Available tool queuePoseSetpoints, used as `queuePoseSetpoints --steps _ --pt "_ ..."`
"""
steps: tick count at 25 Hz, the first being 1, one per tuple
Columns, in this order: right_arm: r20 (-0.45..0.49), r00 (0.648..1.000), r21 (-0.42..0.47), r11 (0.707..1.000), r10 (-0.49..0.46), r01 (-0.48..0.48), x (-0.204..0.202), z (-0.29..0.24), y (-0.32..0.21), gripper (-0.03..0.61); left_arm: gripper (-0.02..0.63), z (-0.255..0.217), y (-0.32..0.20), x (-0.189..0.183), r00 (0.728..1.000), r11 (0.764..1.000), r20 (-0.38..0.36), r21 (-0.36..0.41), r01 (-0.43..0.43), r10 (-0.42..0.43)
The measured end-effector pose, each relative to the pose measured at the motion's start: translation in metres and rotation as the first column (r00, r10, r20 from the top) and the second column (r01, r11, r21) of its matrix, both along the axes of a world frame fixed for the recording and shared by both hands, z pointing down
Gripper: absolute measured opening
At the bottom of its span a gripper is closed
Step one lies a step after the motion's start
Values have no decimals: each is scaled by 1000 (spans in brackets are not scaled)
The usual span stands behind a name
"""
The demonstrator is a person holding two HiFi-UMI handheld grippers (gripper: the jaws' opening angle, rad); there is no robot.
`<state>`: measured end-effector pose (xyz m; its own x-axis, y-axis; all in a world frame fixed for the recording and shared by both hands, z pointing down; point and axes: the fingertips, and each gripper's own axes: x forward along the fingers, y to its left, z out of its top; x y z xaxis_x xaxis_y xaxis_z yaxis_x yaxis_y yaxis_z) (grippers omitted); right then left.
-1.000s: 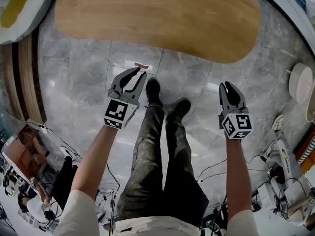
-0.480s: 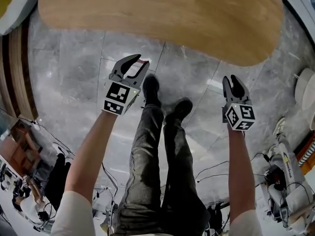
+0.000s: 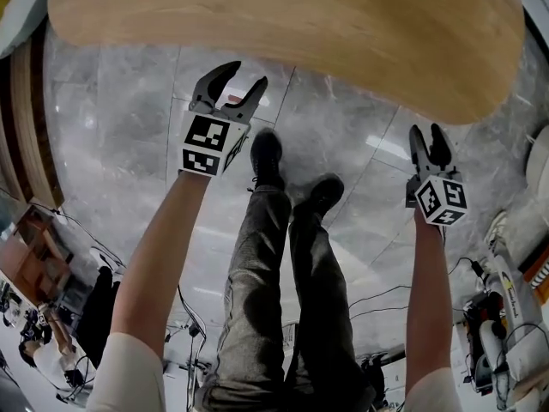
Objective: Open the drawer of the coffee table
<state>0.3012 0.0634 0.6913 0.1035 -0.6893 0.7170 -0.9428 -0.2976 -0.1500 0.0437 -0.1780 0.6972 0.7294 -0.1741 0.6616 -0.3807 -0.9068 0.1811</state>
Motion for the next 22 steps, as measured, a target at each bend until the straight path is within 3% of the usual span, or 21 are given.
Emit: queuePoseSetpoints --steps 7,13,16,20,22 --pt "-14 999 41 998 -48 49 6 13 -18 284 290 6 -42 10 997 996 -39 53 68 -66" --pt "-40 996 49 996 -76 78 4 23 -20 305 344 11 -53 10 997 994 -62 93 59 -54" --pt "-35 998 48 998 -45 47 9 26 -14 304 353 16 -51 7 996 993 -62 93 76 -70" --pt "-30 1000 54 999 0 2 13 26 -12 304 374 19 -68 -2 978 977 -74 73 200 -194" --pt "-13 999 60 997 52 -51 19 27 -9 304 388 19 -73 -2 974 973 -76 74 218 -213"
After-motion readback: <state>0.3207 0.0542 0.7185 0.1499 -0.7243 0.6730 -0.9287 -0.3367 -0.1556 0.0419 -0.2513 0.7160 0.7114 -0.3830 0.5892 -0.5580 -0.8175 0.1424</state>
